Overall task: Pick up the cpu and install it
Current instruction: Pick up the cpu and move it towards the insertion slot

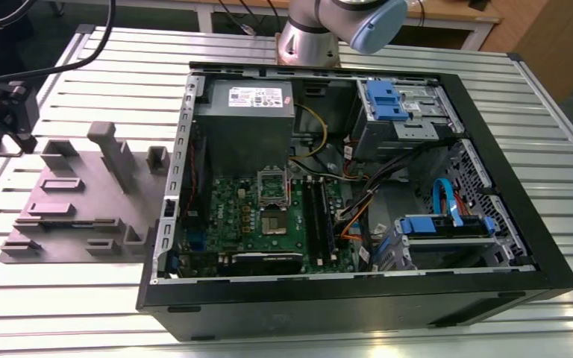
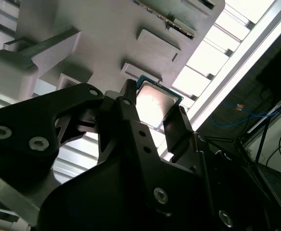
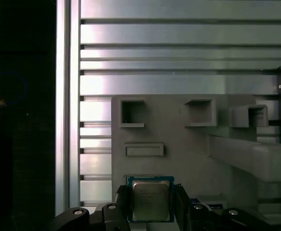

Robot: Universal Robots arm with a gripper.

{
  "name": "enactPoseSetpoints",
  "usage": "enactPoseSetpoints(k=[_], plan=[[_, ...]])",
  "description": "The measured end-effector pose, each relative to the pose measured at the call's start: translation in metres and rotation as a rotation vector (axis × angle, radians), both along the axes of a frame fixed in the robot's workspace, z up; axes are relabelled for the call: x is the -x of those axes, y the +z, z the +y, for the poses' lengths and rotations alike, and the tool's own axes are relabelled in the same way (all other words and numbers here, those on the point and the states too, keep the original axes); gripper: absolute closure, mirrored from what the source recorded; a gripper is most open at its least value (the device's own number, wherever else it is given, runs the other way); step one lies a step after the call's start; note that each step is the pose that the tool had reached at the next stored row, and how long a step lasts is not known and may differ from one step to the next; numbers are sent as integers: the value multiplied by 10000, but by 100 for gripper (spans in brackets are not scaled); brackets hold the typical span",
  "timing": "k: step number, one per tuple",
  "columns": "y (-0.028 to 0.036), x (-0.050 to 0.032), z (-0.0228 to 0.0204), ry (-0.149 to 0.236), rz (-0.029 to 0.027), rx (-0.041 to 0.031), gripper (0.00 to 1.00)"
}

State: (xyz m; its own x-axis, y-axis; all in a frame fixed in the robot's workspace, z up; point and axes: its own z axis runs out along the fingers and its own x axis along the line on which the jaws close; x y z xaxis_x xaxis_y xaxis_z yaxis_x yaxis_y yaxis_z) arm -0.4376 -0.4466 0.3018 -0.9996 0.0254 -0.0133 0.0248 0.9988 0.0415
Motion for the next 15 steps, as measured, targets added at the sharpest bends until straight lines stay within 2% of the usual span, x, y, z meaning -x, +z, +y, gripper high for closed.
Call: enactPoseSetpoints(k=[6, 13, 15], plan=[[70, 0, 0, -1, 0, 0, 53], [77, 0, 0, 0, -1, 0, 53], [97, 0, 0, 0, 3, 0, 53]])
